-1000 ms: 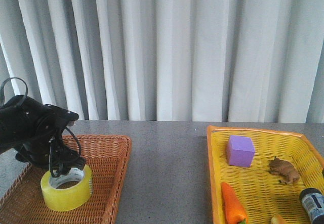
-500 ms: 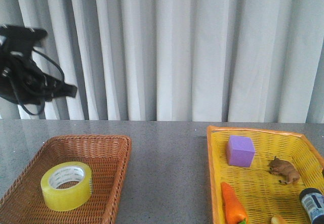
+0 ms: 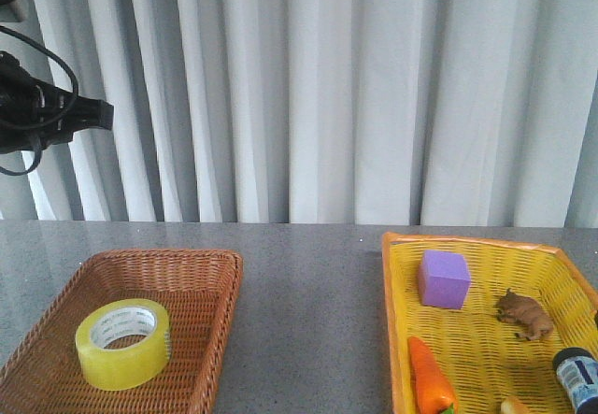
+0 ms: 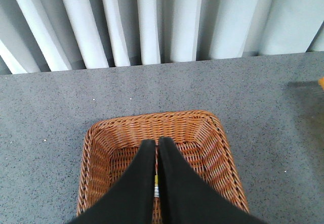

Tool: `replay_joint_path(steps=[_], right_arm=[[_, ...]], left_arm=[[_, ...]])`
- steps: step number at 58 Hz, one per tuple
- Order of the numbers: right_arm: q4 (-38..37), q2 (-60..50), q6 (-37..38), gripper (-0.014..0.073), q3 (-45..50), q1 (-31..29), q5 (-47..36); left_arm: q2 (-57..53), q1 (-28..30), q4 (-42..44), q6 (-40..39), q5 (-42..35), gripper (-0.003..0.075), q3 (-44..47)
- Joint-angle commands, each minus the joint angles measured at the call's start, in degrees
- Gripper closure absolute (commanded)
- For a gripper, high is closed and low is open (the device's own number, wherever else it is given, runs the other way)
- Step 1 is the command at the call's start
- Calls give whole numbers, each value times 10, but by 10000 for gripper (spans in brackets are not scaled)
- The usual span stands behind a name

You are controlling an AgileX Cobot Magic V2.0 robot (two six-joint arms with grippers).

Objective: Transfer tape with both arms
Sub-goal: 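Open the left gripper and raise it out of view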

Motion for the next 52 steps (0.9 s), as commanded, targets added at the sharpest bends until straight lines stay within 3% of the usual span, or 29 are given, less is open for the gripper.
replay_joint_path(steps=[1,39,52], right_arm=[[-10,-19,0,601,-15,-3,-19],[-10,-19,0,601,-15,-3,-19],[-10,-19,0,601,-15,-3,-19]], left_arm=[[-21,-4,2,-6,-31,727,-19],[-22,-4,1,-6,-32,727,-19],[-99,-4,-4,-5,-55,727,33]])
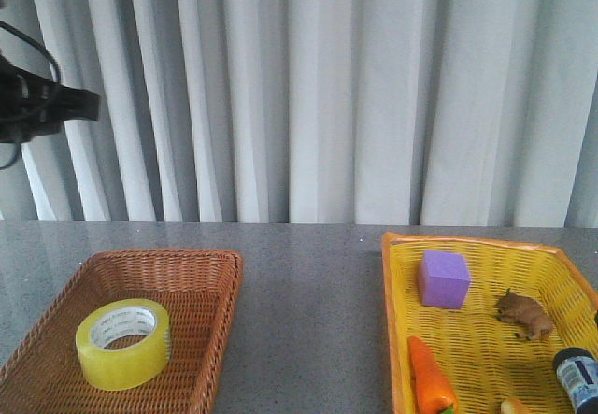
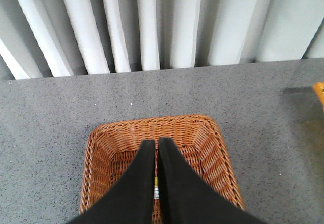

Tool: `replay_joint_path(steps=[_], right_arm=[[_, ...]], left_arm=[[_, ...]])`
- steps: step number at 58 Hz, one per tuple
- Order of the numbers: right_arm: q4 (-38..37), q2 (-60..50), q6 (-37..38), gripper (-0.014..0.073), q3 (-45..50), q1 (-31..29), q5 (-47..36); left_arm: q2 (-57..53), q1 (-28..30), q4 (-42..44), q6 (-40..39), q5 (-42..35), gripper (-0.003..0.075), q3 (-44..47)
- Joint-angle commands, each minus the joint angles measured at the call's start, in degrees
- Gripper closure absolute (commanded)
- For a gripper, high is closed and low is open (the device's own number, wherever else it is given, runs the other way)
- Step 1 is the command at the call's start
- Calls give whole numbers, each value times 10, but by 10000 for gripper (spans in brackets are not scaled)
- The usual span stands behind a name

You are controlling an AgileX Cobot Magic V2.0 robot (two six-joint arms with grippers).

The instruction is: Transfer tape with both arms

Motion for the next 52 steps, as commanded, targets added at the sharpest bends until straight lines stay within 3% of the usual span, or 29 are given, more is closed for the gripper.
replay_joint_path(steps=[1,6,12,24,36,52], right_arm=[[-10,-19,0,601,-15,-3,-19],[-10,-19,0,601,-15,-3,-19],[-10,-19,0,601,-15,-3,-19],[-10,-19,0,601,-15,-3,-19],[-10,-19,0,601,-15,-3,-19],[-10,-19,0,601,-15,-3,-19]], left_arm=[[-74,-4,-3,-5,-57,727,27],[-146,-2,-3,-3,-103,727,107],[-242,-2,-6,-2,-209,727,240],[-438,-2,-73,-2,-385,725,526],[-597,-2,-70,-1,-458,726,767],[-771,-2,-44,0,-533,726,979]])
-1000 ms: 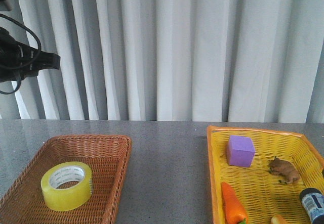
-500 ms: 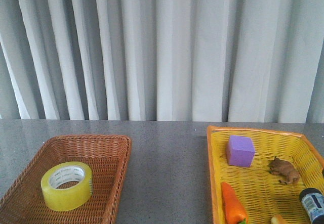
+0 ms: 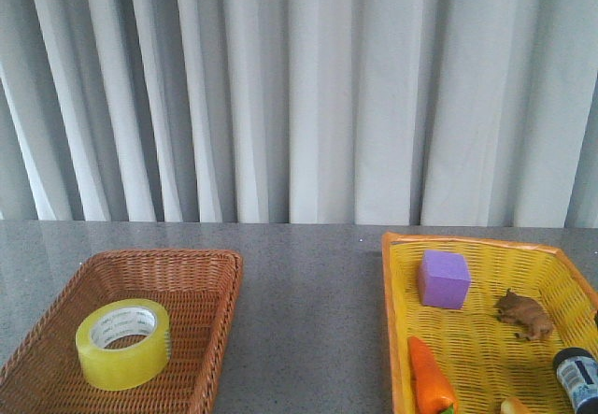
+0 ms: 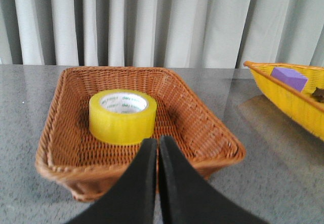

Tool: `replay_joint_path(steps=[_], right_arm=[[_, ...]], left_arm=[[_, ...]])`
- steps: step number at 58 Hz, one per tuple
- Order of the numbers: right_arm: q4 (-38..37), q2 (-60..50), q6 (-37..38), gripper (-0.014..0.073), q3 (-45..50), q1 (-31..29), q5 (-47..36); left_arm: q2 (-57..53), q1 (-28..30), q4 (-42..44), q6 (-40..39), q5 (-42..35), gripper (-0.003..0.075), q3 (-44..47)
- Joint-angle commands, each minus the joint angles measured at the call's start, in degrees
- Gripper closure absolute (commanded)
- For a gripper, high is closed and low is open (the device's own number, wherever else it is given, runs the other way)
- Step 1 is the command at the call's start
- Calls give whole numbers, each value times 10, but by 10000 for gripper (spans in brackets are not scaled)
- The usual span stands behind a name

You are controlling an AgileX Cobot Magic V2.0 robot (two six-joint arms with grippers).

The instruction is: Transfer tape with both arms

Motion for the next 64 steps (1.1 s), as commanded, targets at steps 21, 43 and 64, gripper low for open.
replay_joint_path(steps=[21,43,64], right_arm=[[-10,-19,0,601,-15,-3,-18],[-10,-19,0,601,-15,-3,-17],[-10,-19,0,601,-15,-3,-17]], left_arm=[[-120,45,42,0,-32,726,94],[-120,159,24,-7,-35,726,94],[-120,181,22,-6,-34,726,94]])
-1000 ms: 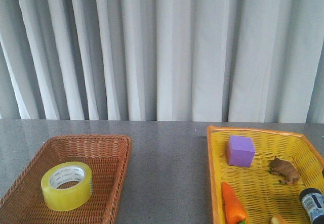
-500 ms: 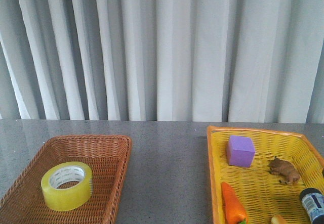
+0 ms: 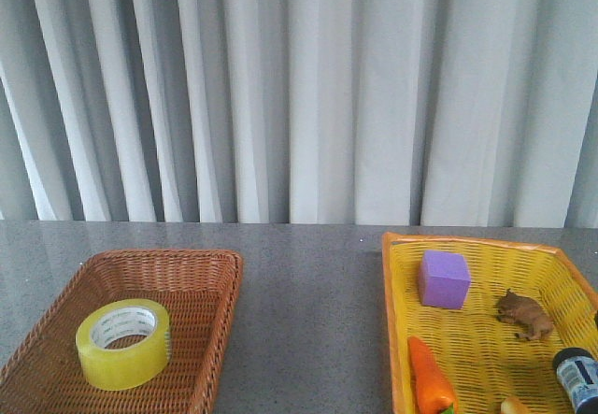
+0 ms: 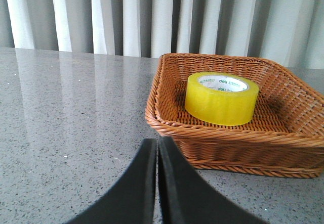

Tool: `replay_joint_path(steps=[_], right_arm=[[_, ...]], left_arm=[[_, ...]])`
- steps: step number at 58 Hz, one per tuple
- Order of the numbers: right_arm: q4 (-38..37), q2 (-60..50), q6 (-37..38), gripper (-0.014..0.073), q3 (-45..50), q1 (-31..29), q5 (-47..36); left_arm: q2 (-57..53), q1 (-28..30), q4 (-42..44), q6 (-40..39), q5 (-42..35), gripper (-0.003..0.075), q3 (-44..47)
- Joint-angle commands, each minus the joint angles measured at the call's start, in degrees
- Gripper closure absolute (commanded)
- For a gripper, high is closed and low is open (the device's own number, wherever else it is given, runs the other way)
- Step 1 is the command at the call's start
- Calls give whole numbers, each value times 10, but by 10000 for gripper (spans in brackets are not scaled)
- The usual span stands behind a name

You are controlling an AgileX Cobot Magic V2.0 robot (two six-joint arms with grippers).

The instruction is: Transfer tape with both arms

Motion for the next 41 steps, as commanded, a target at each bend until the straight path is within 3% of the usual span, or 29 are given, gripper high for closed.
replay_joint_path(steps=[1,16,41], right_arm=[[-11,-19,0,601,-16,-3,-19],[-11,-19,0,601,-16,-3,-19],[-11,-19,0,601,-16,-3,-19]], left_arm=[[-12,1,-5,-4,-40,726,-4],[-12,-30,-4,-4,-40,726,-4],[-11,-29,-4,-4,-40,726,-4]])
